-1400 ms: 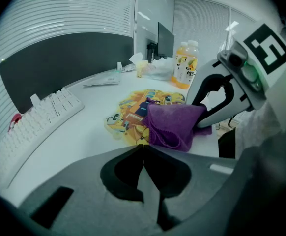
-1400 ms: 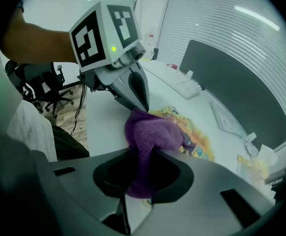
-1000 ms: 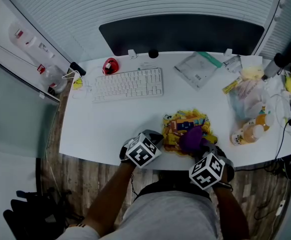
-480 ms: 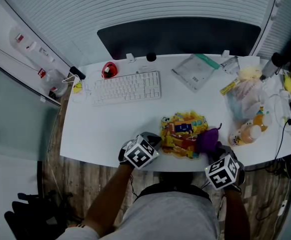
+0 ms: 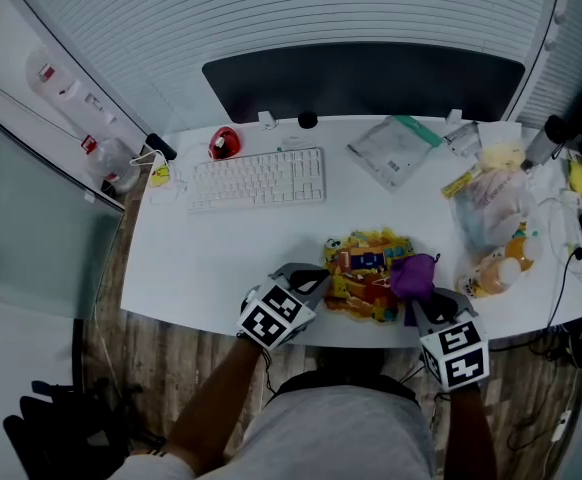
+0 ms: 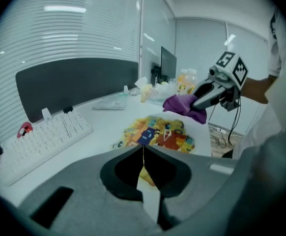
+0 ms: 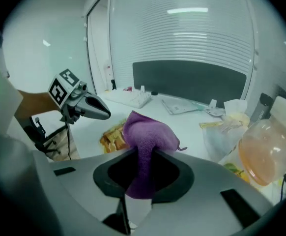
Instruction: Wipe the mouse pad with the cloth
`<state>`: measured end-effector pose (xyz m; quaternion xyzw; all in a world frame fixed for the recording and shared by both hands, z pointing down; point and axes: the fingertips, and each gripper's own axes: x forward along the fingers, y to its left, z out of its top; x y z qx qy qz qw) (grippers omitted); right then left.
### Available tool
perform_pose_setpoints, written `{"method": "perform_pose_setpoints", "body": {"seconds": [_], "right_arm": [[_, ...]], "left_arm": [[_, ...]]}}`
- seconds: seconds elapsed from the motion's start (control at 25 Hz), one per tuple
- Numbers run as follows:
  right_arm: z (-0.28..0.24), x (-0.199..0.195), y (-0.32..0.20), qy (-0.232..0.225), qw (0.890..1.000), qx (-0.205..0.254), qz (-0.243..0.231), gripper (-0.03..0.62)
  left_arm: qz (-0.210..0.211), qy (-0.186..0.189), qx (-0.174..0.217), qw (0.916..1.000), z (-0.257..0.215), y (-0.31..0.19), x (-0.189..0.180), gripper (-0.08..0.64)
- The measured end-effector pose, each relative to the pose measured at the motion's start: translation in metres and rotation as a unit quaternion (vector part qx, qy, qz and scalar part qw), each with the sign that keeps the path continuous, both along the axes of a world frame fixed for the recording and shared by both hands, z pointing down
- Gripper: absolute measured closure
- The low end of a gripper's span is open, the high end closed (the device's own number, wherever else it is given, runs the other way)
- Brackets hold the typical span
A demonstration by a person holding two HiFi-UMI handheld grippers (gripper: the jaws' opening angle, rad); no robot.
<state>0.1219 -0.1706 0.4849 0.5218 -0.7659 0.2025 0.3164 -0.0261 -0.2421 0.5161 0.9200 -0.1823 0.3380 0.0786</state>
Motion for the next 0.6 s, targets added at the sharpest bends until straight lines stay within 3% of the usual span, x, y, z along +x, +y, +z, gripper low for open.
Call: {"method": "perform_pose_setpoints", "body": {"seconds": [0.12, 0.24, 0.6], "right_arm": [[-0.021, -0.007, -0.009, -0.048, 0.998, 0.036, 0.009, 0.523], [-0.047, -0.015, -0.017, -0.098, 0.992, 0.083, 0.013, 0.523], [-0.116, -0.04, -0.027, -0.206, 0.955, 0.215, -0.013, 0.523]], "left_arm": [[-0.014, 0.066, 0.029, 0.9973, -0.033, -0.004, 0.007, 0.543], [-0.03, 0.139, 0.055, 0.9883, -0.071, -0.005, 0.012, 0.543], [-0.062, 0.293, 0.123, 0.9461, -0.159, 0.006, 0.016, 0.543]]}}
